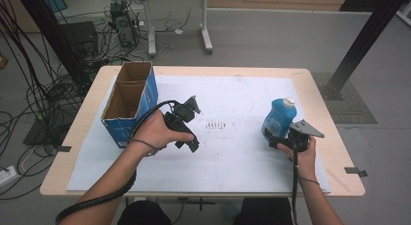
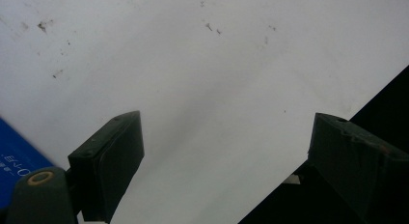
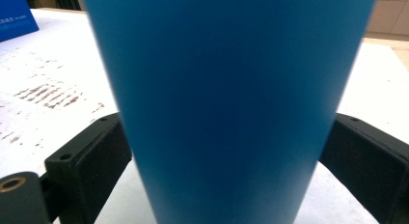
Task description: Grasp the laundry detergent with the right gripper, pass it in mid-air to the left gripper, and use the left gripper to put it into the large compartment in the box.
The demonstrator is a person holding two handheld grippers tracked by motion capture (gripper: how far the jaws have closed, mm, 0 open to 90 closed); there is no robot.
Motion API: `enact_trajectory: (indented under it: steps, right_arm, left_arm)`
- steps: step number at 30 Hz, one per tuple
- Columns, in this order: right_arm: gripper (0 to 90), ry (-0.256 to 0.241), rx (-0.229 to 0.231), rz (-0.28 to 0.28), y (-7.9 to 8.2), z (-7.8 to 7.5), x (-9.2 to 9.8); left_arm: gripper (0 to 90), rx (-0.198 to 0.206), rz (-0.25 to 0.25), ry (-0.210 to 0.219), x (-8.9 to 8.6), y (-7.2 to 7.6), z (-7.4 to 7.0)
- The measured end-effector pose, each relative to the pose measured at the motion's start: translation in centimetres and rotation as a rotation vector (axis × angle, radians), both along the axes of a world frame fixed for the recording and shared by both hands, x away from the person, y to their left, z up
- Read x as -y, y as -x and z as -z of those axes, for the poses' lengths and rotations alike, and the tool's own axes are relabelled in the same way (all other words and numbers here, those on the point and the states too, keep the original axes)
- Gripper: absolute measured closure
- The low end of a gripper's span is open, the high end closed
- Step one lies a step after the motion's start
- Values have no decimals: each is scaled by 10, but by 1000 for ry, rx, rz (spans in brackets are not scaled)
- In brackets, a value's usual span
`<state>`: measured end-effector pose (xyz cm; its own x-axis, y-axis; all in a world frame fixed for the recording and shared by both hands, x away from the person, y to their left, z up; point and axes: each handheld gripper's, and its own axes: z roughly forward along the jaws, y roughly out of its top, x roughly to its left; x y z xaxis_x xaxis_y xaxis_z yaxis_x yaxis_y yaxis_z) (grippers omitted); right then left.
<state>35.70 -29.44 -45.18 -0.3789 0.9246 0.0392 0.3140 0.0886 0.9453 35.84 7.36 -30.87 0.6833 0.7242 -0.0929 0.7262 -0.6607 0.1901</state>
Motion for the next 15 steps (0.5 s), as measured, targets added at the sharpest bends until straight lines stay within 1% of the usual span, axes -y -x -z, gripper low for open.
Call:
enact_trajectory:
  steps: [8, 15]
  right_arm:
    - [51, 0, 4, -2, -2, 1, -1]
    - [51, -4, 4, -2, -2, 1, -2]
  left_arm:
    - [123, 1, -6, 2, -1, -1, 0]
    - [123, -1, 0, -2, -1, -1, 0]
